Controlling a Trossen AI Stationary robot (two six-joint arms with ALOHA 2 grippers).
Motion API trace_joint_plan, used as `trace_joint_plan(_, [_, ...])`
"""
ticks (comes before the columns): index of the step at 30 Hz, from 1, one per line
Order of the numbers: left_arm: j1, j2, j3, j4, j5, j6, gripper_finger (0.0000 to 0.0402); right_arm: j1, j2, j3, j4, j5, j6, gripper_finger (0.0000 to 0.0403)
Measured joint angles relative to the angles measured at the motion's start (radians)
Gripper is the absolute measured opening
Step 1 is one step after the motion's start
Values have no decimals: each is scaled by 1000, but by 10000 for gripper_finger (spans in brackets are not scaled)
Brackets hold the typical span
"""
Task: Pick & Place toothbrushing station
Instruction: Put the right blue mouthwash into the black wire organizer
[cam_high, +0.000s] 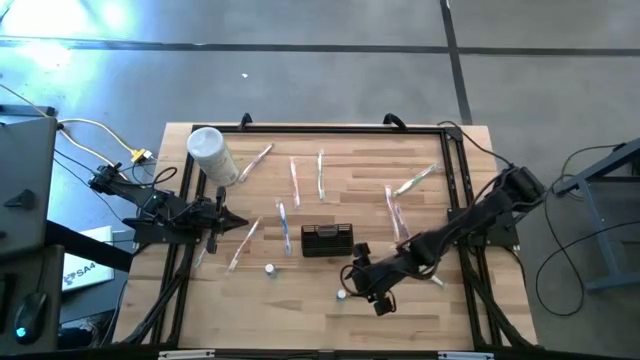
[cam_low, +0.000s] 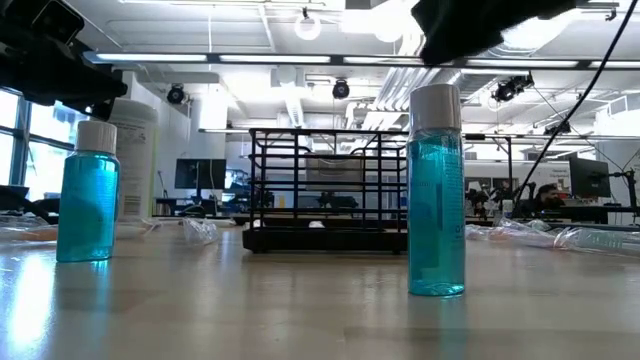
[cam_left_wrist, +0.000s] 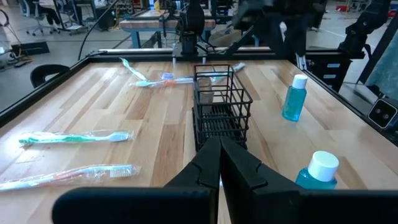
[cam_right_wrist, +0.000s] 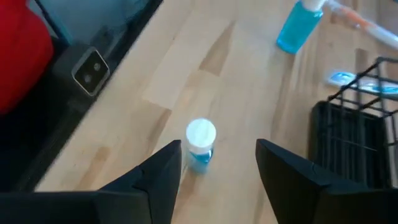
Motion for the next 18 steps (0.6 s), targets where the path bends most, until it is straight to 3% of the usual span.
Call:
trace_joint_plan(9, [0,0,0,-1,1,0,6,0,95,-1,152,-18,-10,199])
trace_joint_plan(18, [0,0,0,-1,3,-1,6,2,97,-1,160,-19,45,199])
